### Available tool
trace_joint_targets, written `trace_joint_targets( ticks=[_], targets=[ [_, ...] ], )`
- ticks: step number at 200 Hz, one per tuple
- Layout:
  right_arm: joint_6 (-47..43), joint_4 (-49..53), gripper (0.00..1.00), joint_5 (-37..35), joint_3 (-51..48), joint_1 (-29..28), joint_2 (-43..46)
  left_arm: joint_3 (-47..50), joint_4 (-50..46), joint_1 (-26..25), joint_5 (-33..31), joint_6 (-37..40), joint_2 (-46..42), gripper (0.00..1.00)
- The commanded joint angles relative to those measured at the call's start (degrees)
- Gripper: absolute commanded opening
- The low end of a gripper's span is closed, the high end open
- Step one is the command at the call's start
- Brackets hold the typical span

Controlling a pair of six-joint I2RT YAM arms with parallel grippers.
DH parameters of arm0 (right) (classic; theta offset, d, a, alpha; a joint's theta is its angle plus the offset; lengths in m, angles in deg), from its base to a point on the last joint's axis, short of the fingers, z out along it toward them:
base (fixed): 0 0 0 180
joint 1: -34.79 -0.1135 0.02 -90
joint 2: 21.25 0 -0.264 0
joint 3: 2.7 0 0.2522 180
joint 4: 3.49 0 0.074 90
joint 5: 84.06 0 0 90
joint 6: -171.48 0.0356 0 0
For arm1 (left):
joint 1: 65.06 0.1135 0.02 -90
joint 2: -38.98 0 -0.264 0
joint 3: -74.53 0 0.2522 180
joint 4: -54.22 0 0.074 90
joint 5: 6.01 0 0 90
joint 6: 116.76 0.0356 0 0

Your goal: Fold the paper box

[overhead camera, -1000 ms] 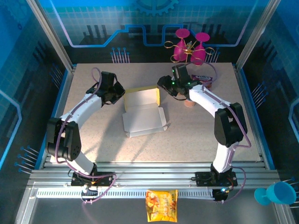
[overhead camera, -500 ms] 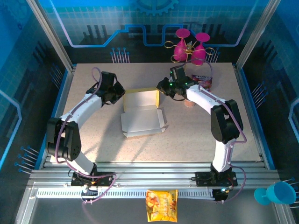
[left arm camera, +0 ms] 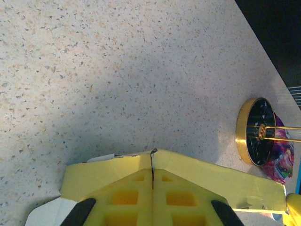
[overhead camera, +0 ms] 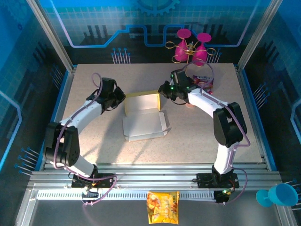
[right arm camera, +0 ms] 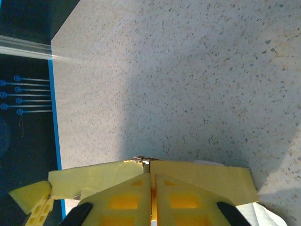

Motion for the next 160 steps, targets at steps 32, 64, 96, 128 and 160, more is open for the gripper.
trace_joint_targets(
  ticks=[32, 64, 96, 128, 160],
  targets=[
    [-1.8, -4.0, 0.14, -2.9, -11.1, -3.3, 5.6, 8.4, 8.9, -0.7, 1.4, 1.9, -5.9, 0.0],
    [-2.4, -5.2, 0.14, -4.4, -14.9, -4.7, 6.7, 11.7, 9.5, -1.1, 0.9, 1.4, -7.6, 0.0],
    [-2.7, -5.7, 0.13, -5.3, -17.1, -5.0, 6.5, 14.0, 9.4, -1.2, 0.3, 0.7, -9.0, 0.0],
    [-3.6, -5.0, 0.13, -5.6, -16.7, -5.0, 5.8, 15.8, 9.3, -1.6, 0.3, -0.2, -9.6, 0.0],
    [-3.8, -4.8, 0.13, -5.7, -17.4, -5.0, 6.3, 17.0, 9.4, -1.7, 0.4, -0.8, -10.0, 0.0]
  ],
)
